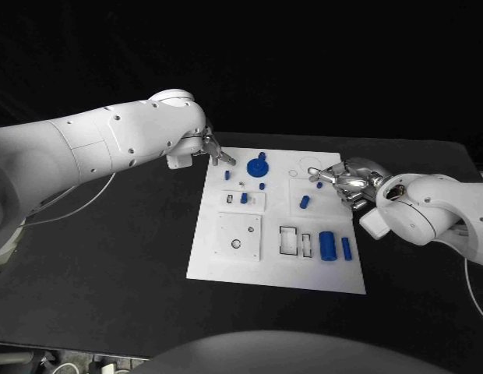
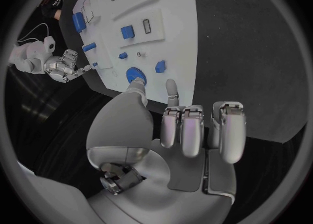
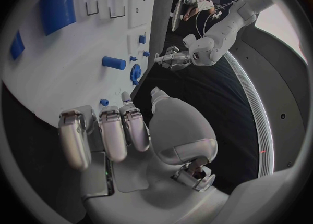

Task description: Assemble the parts on the task board

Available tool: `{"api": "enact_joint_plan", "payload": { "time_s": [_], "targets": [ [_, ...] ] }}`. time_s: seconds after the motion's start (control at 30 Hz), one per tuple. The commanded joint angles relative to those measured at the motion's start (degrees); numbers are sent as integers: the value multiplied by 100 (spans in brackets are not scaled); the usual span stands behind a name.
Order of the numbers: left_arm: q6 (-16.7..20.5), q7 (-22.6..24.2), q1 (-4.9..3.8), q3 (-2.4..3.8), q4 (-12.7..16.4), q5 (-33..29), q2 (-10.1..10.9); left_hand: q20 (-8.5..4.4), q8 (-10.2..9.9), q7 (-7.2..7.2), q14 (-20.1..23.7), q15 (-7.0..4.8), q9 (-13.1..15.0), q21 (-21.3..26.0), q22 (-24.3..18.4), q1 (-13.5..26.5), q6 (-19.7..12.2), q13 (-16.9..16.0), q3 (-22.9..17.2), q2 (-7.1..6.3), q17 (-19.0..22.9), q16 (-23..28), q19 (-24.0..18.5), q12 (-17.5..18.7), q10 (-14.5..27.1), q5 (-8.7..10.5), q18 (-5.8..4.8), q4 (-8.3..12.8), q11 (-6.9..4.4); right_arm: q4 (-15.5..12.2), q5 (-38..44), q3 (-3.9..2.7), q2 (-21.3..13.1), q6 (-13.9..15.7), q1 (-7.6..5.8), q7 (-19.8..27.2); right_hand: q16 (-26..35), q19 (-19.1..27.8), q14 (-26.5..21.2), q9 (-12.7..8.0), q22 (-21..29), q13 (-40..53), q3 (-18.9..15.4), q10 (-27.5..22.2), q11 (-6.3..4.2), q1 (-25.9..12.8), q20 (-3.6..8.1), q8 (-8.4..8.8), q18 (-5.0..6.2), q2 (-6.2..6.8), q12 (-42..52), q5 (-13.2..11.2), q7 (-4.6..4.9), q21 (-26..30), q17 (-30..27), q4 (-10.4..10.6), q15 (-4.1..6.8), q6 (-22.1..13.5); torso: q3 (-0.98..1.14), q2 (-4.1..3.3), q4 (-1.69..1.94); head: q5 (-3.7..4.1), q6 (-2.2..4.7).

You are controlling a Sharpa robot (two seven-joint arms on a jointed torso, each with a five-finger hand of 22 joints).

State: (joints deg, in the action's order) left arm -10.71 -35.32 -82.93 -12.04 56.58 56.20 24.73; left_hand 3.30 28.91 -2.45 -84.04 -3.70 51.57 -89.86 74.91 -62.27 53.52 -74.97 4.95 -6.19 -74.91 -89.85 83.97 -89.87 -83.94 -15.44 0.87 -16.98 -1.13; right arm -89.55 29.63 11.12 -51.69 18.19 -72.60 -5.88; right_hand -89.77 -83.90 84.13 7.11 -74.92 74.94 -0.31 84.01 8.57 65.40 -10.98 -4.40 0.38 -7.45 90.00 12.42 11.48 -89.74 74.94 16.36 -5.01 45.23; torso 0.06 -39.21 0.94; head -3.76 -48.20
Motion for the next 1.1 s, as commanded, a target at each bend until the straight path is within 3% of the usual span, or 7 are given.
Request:
{"api": "enact_joint_plan", "payload": {
  "time_s": [0.03,0.3,0.67,1.1],
  "targets": [
    [-262,233,30,-10,-183,238,-99,32,1,8,-596,30,8,-14,1509,-44,-36,-1503,-35,37,-1509,-15,603,-13,-606,24,-87,-1,20,-13,35,1,8,-107,5,-18,-23,-610,587,-6,-1508,1506,-34,599,38,-8,-48,-34,-38,-46,0,-1,155,-26,1506,-15,-38,-50,-1,1,-12,2,3],
    [-373,376,81,-22,-402,303,-250,31,-16,4,-596,30,5,-14,1509,-71,-51,-1503,-50,65,-1509,-15,603,-13,-606,33,-87,-1,23,-20,37,1,5,-102,5,-30,-23,-610,587,-6,-1508,1506,-34,599,38,-7,-48,-34,-38,-47,0,1,156,-26,1506,-16,-39,-51,0,-1,3,46,5],
    [-623,425,190,-27,-694,304,-468,32,-59,-3,-596,33,-6,-14,1509,-125,-60,-1503,-103,202,-1509,-15,603,-13,-606,62,-87,5,31,-27,40,0,40,-81,5,-19,-23,-610,587,-7,-1508,1506,-36,599,40,3,-52,-34,-38,-52,0,16,158,-26,1506,-21,-41,-55,2,9,-6,86,-8],
    [-735,435,230,-27,-739,244,-505,36,-99,-8,-596,39,-14,-14,1509,-201,-70,-1503,-149,348,-1509,-15,603,-13,-606,88,-87,16,37,-21,41,0,42,-38,5,1,-23,-610,587,-7,-1508,1506,-37,599,41,5,-53,-34,-38,-54,0,19,159,-26,1506,-22,-42,-56,7,4,5,87,-17]
  ]
}}
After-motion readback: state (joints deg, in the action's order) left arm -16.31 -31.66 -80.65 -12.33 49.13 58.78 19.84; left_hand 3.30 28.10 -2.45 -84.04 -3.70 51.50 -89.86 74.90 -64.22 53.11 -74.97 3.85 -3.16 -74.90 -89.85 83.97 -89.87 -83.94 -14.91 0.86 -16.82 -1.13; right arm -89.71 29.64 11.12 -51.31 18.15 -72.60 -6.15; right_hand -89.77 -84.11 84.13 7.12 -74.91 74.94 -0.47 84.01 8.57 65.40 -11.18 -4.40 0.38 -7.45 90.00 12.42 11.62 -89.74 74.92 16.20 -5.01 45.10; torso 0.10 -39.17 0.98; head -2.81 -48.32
